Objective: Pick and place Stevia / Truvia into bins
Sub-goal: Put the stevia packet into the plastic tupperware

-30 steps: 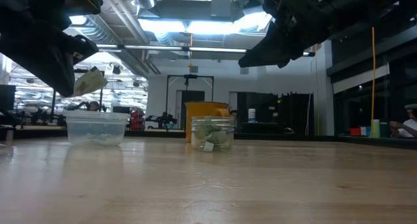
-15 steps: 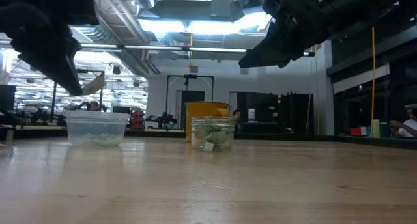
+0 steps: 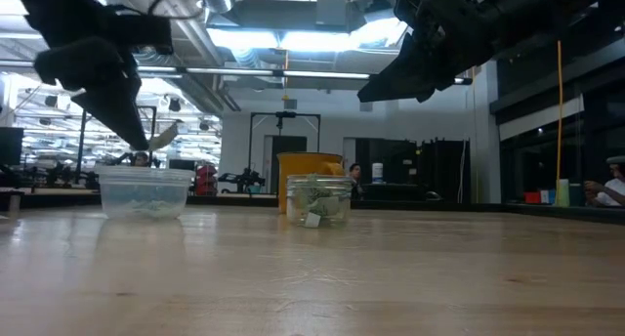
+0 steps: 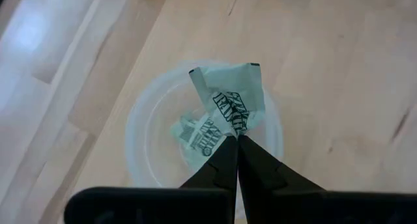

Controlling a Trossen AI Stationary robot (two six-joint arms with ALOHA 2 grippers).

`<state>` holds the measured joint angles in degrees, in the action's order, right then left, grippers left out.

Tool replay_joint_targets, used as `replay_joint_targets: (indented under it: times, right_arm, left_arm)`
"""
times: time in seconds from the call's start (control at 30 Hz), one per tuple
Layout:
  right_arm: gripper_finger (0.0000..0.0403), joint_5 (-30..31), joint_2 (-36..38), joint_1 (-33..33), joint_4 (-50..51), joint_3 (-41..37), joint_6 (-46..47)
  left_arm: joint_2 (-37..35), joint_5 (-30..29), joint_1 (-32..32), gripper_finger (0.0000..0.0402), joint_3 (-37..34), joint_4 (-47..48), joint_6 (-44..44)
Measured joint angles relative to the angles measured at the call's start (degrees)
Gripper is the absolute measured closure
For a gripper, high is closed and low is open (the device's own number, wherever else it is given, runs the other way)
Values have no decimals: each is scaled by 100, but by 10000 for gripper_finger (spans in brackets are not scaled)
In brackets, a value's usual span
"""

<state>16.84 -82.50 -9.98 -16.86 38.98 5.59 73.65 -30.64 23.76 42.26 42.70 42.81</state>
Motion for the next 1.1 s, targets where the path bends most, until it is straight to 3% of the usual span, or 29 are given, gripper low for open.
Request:
replay_joint_targets:
  times: [0.33,1.1]
  right_arm:
    - [389,0,0,0,0,0,-5]
    - [389,2,0,0,2,0,-7]
  left_arm:
    - [0,515,-757,399,0,0,-759]
    - [0,726,-775,398,-638,-154,-604]
